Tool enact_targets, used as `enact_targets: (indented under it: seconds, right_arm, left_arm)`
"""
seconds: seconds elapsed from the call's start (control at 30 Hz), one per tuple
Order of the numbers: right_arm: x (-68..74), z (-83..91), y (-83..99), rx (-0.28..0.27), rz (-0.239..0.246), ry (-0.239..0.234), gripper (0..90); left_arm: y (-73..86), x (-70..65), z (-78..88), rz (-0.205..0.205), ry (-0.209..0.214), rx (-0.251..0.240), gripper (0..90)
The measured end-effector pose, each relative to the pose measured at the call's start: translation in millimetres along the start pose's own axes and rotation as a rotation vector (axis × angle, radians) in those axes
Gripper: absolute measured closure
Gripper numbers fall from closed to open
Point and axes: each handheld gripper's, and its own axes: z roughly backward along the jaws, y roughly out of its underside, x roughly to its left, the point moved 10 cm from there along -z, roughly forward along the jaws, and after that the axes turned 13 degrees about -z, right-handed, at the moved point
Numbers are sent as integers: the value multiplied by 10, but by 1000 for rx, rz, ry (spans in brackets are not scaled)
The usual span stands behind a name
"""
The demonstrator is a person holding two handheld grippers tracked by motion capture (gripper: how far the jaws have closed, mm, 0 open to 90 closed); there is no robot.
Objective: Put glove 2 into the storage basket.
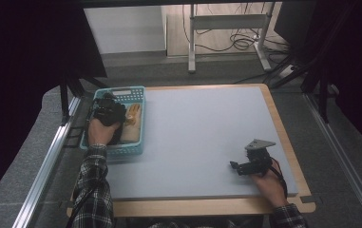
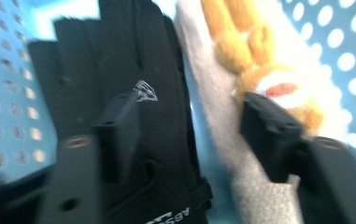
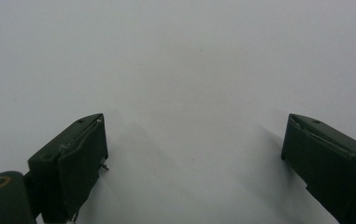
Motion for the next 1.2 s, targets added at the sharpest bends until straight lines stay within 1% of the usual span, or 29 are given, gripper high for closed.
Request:
enact_targets:
  seconds: [0.07,0.1,0.13,0.17,0.2,0.23,0.27,0.3,0.33,0.4,0.5,0.57,0.67,0.73,0.77,0.8,0.83,0.87,0.9,0.93,1.0,1.03,1.1,1.13,1.17,1.2]
  right_arm:
    - [0,0,0,0,0,0,67]
    - [1,1,0,0,0,0,67]
    - [1,1,0,0,0,0,67]
    - [1,1,0,0,0,0,67]
    - [1,1,0,0,0,0,67]
    - [1,1,0,0,0,0,67]
    - [0,0,-1,0,0,0,67]
    - [0,0,0,0,0,1,67]
    - [0,0,0,0,1,1,67]
    - [1,0,0,1,1,0,67]
    - [1,0,0,1,0,1,67]
    - [1,0,0,1,0,1,67]
    - [2,0,1,1,0,1,67]
    - [2,0,1,1,-1,1,67]
    - [2,0,0,1,0,1,67]
    - [0,0,-1,1,1,1,67]
    - [0,0,1,2,3,1,67]
    - [0,0,0,1,1,1,67]
    - [2,0,0,1,0,1,67]
    - [2,0,0,1,0,1,67]
    - [2,0,0,1,0,1,67]
    - [2,0,0,1,0,1,67]
    - [2,0,0,1,0,1,67]
    - [2,0,0,1,0,1,67]
    - [2,0,0,1,0,1,67]
    - [2,0,0,1,0,1,67]
  left_arm:
    - [-12,7,51,-3,-2,-29,261]
    - [-12,7,51,-3,-2,-29,226]
    - [-39,-31,100,-7,16,-71,192]
    - [-55,-64,130,-13,32,-93,170]
    - [-55,-64,130,-13,32,-93,143]
    - [-79,-106,164,-23,48,-120,143]
    - [-128,-227,238,-40,85,-172,105]
    - [-128,-227,238,-40,85,-172,90]
    - [-166,-387,316,-73,122,-216,64]
    - [-195,-579,396,-126,155,-253,36]
    - [-203,-899,500,-223,172,-289,12]
    - [-192,-1122,558,-277,182,-312,1]
    - [-139,-1488,610,-343,231,-351,0]
    - [-69,-1725,606,-390,256,-361,0]
    - [-30,-1846,591,-405,272,-367,0]
    - [-30,-1846,591,-405,272,-367,0]
    - [60,-2086,555,-440,319,-381,0]
    - [113,-2206,532,-460,347,-389,0]
    - [171,-2309,497,-480,360,-390,0]
    - [232,-2398,452,-496,363,-384,0]
    - [351,-2541,339,-532,354,-372,0]
    - [412,-2596,275,-546,351,-358,0]
    - [524,-2682,146,-558,359,-329,0]
    - [524,-2682,146,-558,359,-329,0]
    - [626,-2731,21,-564,364,-297,0]
    - [626,-2731,21,-564,364,-297,0]
